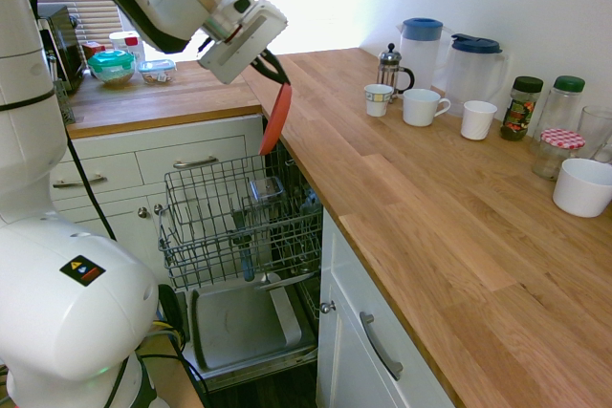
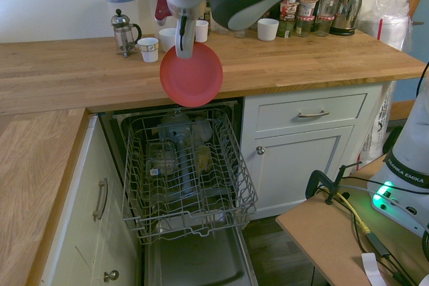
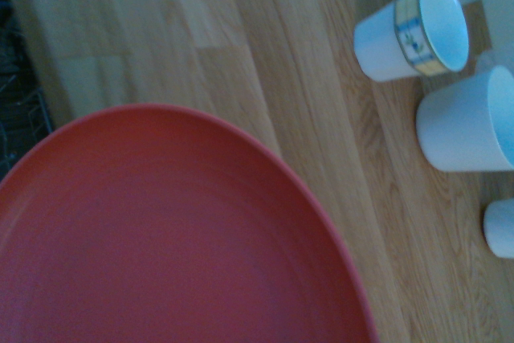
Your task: Put the plate in the dishwasher
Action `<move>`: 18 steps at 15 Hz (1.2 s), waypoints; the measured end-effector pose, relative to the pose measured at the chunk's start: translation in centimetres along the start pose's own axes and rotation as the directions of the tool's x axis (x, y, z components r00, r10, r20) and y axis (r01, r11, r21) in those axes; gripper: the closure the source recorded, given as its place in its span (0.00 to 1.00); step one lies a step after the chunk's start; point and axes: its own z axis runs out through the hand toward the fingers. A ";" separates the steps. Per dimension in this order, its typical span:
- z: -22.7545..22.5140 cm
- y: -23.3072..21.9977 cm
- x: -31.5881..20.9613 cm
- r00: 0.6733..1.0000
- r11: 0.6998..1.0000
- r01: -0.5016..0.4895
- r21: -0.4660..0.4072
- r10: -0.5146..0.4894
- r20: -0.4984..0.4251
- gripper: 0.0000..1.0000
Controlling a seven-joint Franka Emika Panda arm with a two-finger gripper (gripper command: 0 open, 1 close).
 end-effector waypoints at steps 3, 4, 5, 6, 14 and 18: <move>-3.3 -5.5 -4.7 0.994 0.998 0.028 -0.051 -0.033 -0.108 1.00; -4.0 -7.0 -5.9 0.991 0.996 0.027 -0.091 -0.038 -0.132 1.00; -4.5 -8.5 -6.9 0.986 0.991 0.024 -0.135 -0.045 -0.158 1.00; -4.6 -10.2 -7.6 0.983 0.986 0.018 -0.166 -0.048 -0.179 1.00; -0.2 -20.8 -13.0 0.956 0.973 0.063 -0.224 -0.124 -0.267 1.00; 0.5 -21.7 -13.8 0.950 0.958 0.031 -0.285 -0.117 -0.291 1.00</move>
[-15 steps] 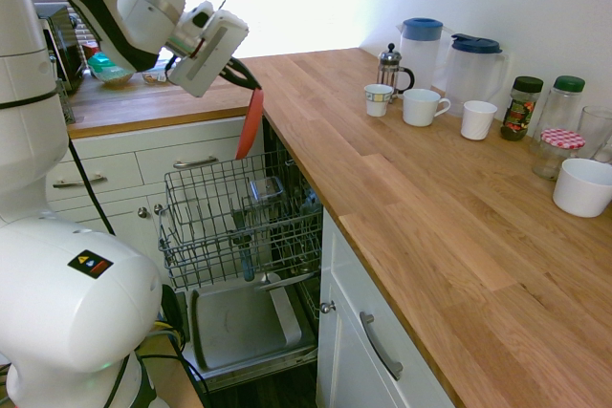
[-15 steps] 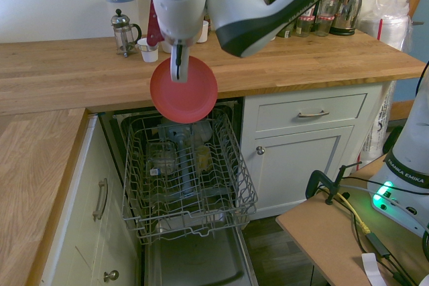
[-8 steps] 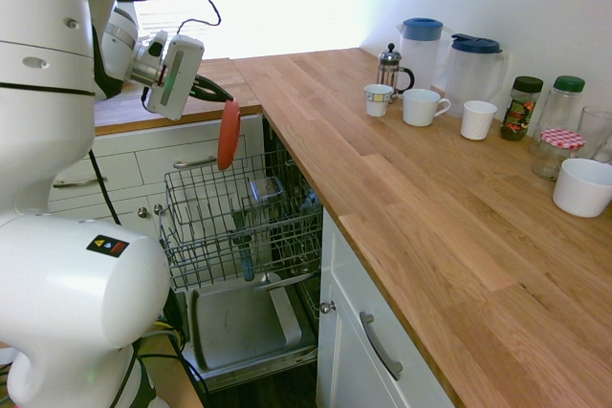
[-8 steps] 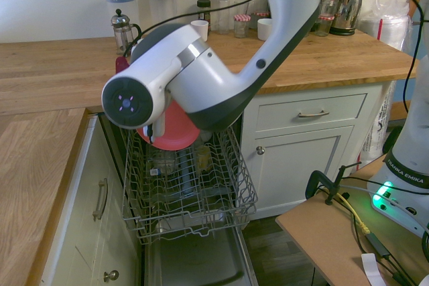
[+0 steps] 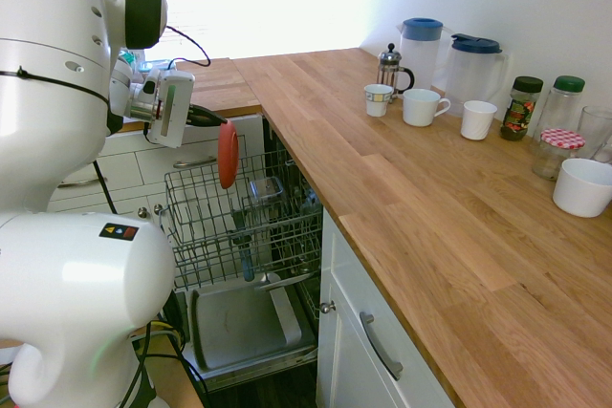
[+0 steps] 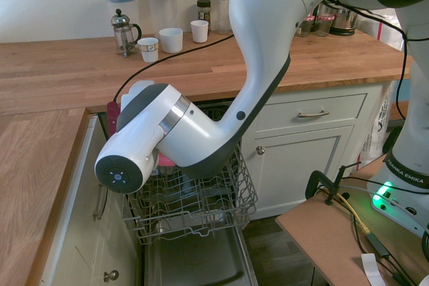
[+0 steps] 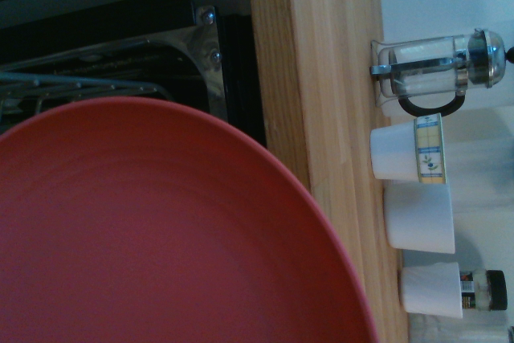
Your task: Put the plate in the dishwasher
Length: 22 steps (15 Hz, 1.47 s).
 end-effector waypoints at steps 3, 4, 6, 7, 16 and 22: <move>-0.6 -1.3 -1.1 0.999 1.000 0.023 0.010 -0.023 -0.033 1.00; -0.8 -2.1 -1.8 0.999 0.999 0.032 0.011 -0.032 -0.040 1.00; -0.9 -3.4 -3.2 0.998 0.999 0.038 0.001 -0.038 -0.050 1.00; -0.9 -3.9 -3.8 0.998 0.999 0.036 -0.005 -0.036 -0.053 1.00; -1.0 -6.5 -6.7 0.997 0.999 0.031 -0.027 -0.033 -0.067 1.00; -0.1 -8.2 -8.8 0.995 0.999 0.045 -0.023 -0.047 -0.086 1.00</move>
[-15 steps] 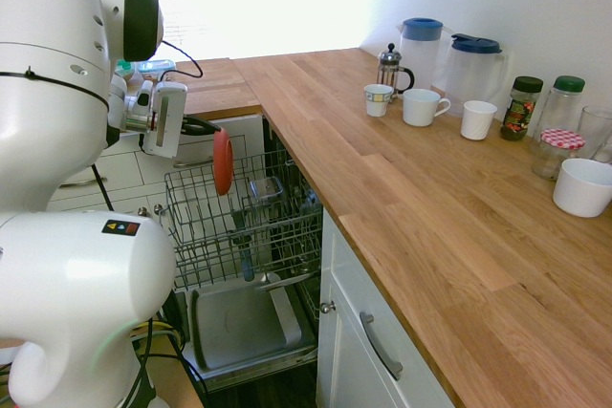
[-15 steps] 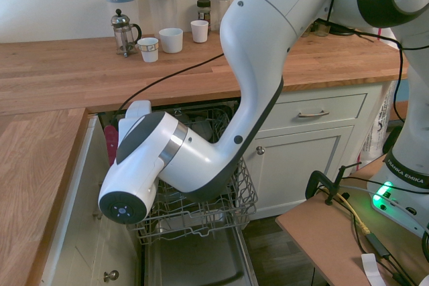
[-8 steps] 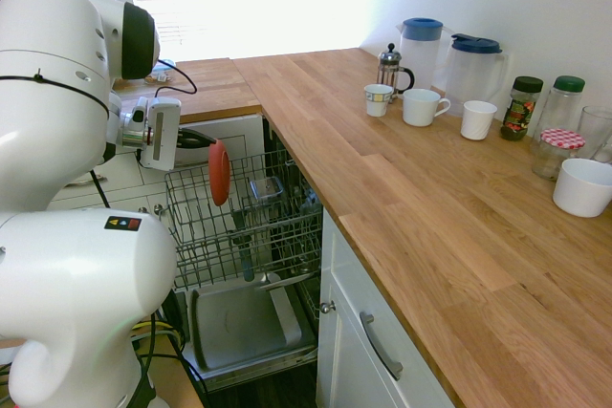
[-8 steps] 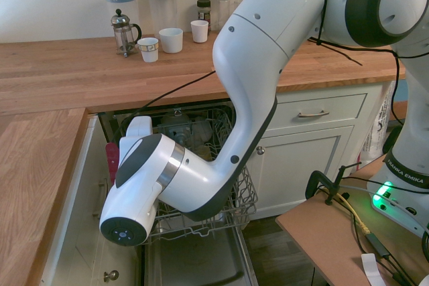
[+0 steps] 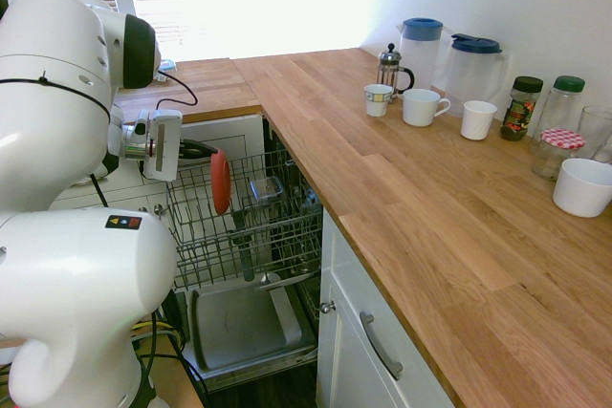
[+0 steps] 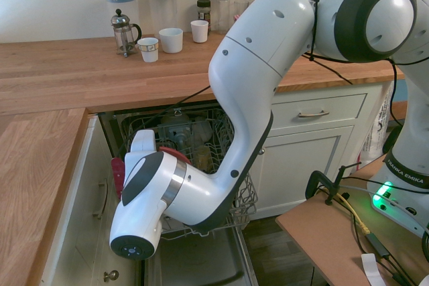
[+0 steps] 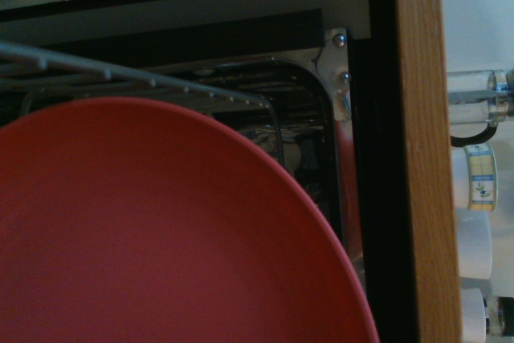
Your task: Put the plate in the dishwasher
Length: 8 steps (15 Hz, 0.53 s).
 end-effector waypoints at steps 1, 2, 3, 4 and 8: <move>0.2 -0.5 -0.3 1.000 1.000 0.001 0.008 -0.001 0.002 1.00; 0.4 -1.0 -0.6 1.000 1.000 0.002 0.015 -0.003 0.005 1.00; 0.6 -1.5 -0.9 1.000 1.000 0.003 0.022 -0.003 0.008 1.00; 0.8 -1.9 -1.2 1.000 1.000 0.003 0.027 -0.003 0.012 1.00; 1.2 -2.8 -1.9 1.000 0.999 -0.008 0.039 0.007 0.021 0.00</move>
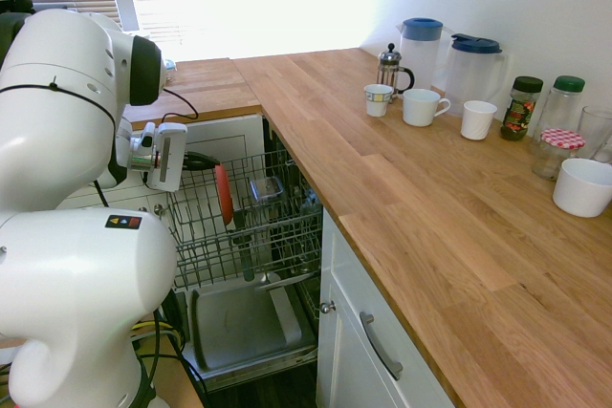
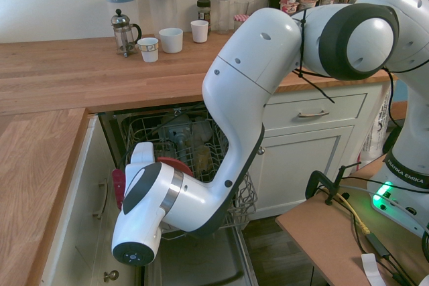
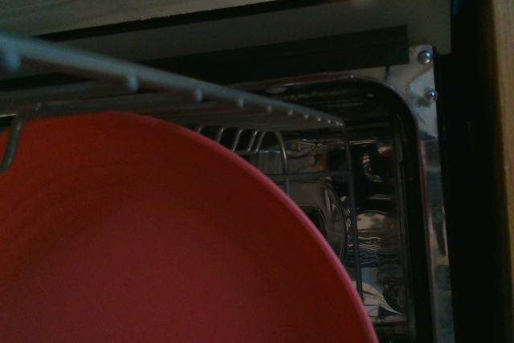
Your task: Put the plate in the dishwasher
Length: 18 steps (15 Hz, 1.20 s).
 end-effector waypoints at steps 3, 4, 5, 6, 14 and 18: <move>0.0 0.0 0.1 1.000 1.000 -0.002 0.003 0.002 0.001 0.00; 0.0 0.0 0.1 1.000 1.000 -0.003 0.004 0.003 0.001 0.00; 0.0 -0.1 0.1 1.000 1.000 -0.003 0.005 0.003 0.001 0.00; -0.1 -0.1 0.2 1.000 1.000 -0.005 0.009 0.005 0.002 0.00; -1.2 -0.3 1.2 0.999 0.997 -0.035 0.064 0.035 -0.003 0.00; -4.0 1.7 4.5 0.996 0.986 -0.092 0.136 0.093 -0.008 0.00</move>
